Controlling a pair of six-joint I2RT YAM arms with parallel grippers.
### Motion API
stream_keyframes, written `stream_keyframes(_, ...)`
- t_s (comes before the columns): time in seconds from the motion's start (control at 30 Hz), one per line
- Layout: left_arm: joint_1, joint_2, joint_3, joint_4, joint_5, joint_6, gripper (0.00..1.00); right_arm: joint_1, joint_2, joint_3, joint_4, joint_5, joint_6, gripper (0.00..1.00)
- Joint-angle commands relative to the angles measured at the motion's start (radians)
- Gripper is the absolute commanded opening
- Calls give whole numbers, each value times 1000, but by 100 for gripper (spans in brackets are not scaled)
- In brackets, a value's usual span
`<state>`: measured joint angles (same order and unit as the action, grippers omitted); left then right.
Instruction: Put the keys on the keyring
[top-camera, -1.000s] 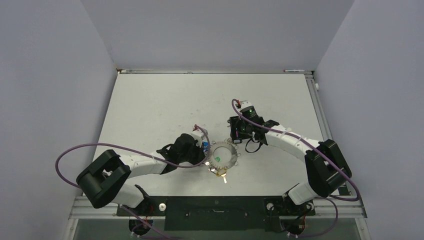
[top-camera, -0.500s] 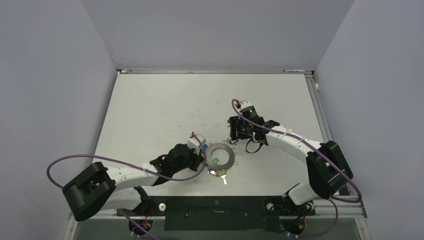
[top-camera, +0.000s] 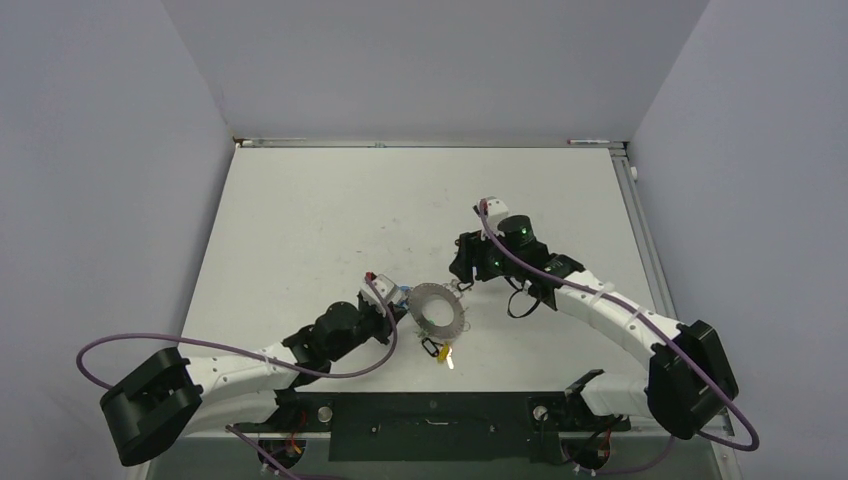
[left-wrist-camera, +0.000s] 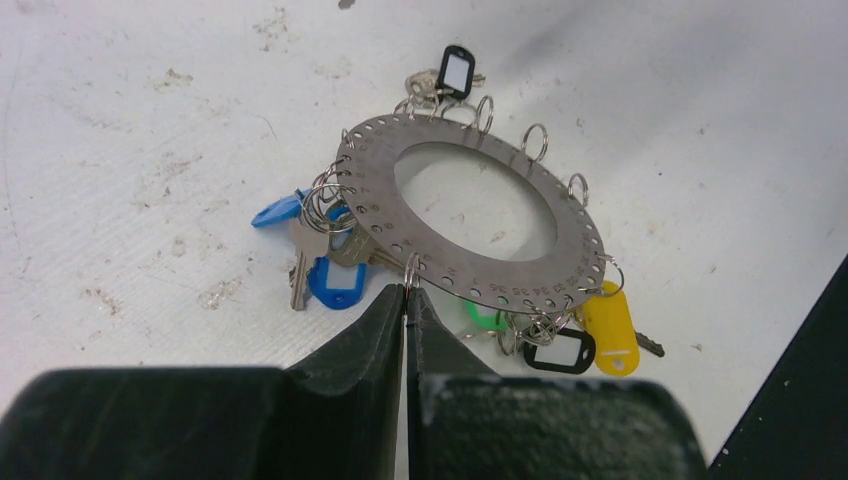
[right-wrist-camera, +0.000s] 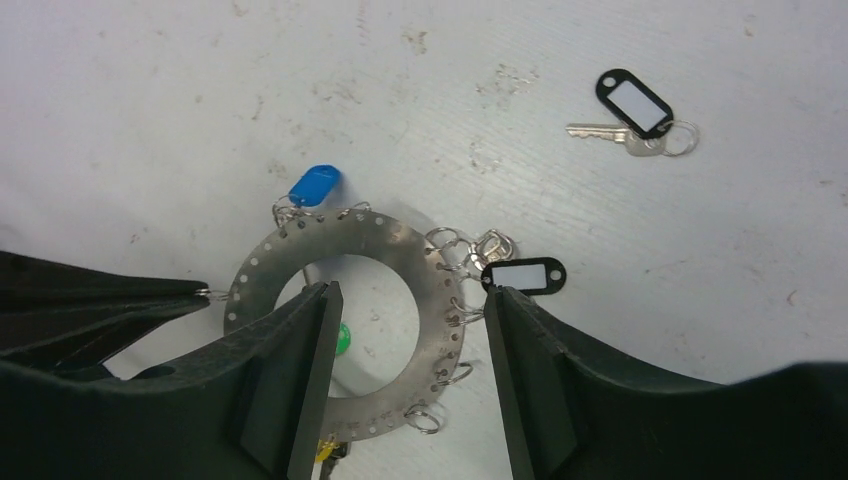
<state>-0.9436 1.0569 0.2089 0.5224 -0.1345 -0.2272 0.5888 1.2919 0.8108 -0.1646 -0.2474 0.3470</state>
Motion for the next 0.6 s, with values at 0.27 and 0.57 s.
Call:
stream_keyframes(0.27,-19,-177,-74,213,-9,68,0,41,-237,-140,364,-333,-46,56)
stream_keyframes(0.57,-37,-305,-76,212,51,87,0,150,-380,-268,564,-344,-137,56)
